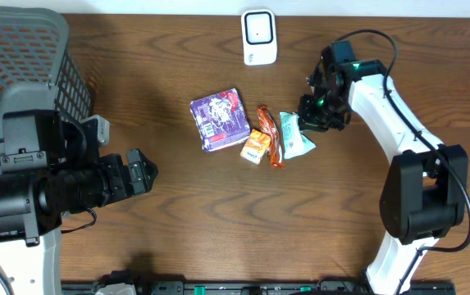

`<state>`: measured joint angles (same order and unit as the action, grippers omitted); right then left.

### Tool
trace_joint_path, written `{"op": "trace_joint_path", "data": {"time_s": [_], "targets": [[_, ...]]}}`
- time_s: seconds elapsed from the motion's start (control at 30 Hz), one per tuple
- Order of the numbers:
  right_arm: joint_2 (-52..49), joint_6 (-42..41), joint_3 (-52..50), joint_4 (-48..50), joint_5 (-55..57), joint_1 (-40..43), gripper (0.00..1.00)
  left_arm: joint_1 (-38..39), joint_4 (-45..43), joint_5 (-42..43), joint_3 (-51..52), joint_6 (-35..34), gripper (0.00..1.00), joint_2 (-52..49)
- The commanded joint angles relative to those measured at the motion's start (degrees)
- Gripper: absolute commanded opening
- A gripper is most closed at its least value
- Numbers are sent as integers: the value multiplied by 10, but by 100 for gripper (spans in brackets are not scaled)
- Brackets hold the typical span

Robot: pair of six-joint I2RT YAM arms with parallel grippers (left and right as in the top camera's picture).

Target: Scan the item barcode

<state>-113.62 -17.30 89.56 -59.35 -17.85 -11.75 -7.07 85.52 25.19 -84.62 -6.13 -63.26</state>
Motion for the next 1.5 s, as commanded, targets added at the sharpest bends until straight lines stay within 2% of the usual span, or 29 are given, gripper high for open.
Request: {"op": "trace_joint_path", "data": {"time_s": [0.0, 0.27, 0.4, 0.8, 0.9, 1.07, 1.23, 1.47], "targets": [[2, 2, 16, 0, 47, -14, 1, -2, 2, 3, 1, 3, 98, -1], [1, -1, 11, 20, 92, -54, 1, -2, 2, 3, 1, 3, 98, -1], [1, -46, -11, 34, 160, -72, 1, -2, 2, 3, 1, 3, 98, -1], [0, -50, -183, 219, 185, -73, 1, -2, 2, 3, 1, 3, 98, -1], [2, -49, -174, 203, 201, -68, 1, -2, 2, 3, 1, 3, 98, -1], [3, -44, -90, 111, 224, -61, 1, -2, 2, 3, 1, 3, 98, -1], [3, -43, 11, -4, 216, -58, 10, -2, 2, 3, 1, 3, 98, -1], [1, -43, 2, -32, 174, -66, 10, -2, 2, 3, 1, 3, 98, -1]]}}
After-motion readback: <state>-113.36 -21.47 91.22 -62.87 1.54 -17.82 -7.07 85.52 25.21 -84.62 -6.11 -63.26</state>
